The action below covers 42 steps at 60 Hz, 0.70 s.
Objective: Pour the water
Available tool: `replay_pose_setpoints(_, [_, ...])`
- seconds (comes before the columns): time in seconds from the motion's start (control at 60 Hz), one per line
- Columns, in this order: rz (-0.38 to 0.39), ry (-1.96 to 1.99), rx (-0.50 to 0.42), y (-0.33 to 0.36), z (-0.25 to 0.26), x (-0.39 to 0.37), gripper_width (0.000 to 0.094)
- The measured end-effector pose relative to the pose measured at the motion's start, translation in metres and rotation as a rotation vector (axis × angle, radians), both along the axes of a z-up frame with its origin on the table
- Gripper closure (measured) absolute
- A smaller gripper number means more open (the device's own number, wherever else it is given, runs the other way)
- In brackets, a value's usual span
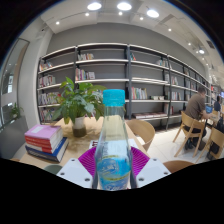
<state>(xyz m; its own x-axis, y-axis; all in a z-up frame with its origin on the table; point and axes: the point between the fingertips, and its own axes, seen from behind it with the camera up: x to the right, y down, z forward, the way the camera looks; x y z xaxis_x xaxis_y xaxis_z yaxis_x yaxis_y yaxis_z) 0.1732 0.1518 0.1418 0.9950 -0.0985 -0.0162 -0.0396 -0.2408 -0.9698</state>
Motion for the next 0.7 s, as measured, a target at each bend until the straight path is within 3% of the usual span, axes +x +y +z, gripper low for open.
replay_pose_setpoints(0.133, [-0.001, -0.018, -0.057, 0.003, -0.044, 0.003, 0.0499])
replay_pose_setpoints(0.15, [0.000, -0.021, -0.066, 0.002, -0.050, 0.003, 0.0446])
replay_pose_setpoints(0.2, [-0.002, -0.010, -0.023, -0.001, -0.023, -0.017, 0.0495])
replay_pose_setpoints(0.283, [0.009, -0.015, -0.006, -0.007, -0.045, 0.000, 0.0493])
replay_pose_setpoints(0.467, [-0.015, -0.018, 0.009, -0.008, -0.044, 0.000, 0.0376])
replay_pose_setpoints(0.583, [-0.050, -0.061, -0.071, -0.022, -0.057, 0.014, 0.0197])
replay_pose_setpoints(0.7, [-0.052, -0.055, -0.130, -0.051, -0.066, 0.011, 0.0175])
